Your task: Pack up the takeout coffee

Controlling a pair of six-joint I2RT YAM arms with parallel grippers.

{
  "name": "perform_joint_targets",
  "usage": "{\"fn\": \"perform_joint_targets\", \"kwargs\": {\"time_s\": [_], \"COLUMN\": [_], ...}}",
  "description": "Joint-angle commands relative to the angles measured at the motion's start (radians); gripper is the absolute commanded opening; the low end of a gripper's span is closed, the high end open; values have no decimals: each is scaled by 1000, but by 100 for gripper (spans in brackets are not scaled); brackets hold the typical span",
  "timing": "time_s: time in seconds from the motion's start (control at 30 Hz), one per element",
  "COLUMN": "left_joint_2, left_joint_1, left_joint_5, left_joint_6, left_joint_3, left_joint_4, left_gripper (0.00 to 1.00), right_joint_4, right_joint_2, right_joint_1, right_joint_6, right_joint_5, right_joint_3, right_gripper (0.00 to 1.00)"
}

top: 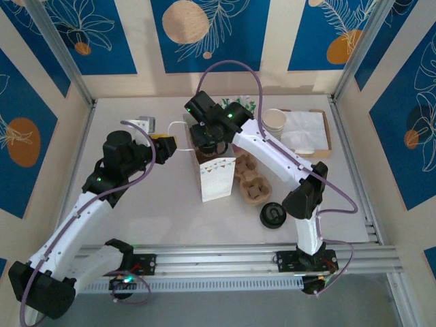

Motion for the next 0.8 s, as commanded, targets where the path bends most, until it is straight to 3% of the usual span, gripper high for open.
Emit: {"fn": "perform_joint_targets", "kwargs": {"time_s": [0.0,0.77], "left_joint_2": [-7,-1], "left_joint_1": [-6,-8], "left_joint_5": [16,7], "left_joint_6": [-13,-6], "left_joint_3": [-8,-5], "left_joint_4": [34,24], "left_gripper": [44,44], "right_joint_4": [-1,52], "right_joint_2": [17,58], "right_joint_1": [-7,-41], "right_joint_6": [9,-19], "right_joint_5": [-29,-86], "right_joint_3": [-21,-111], "right_gripper": [51,51]}}
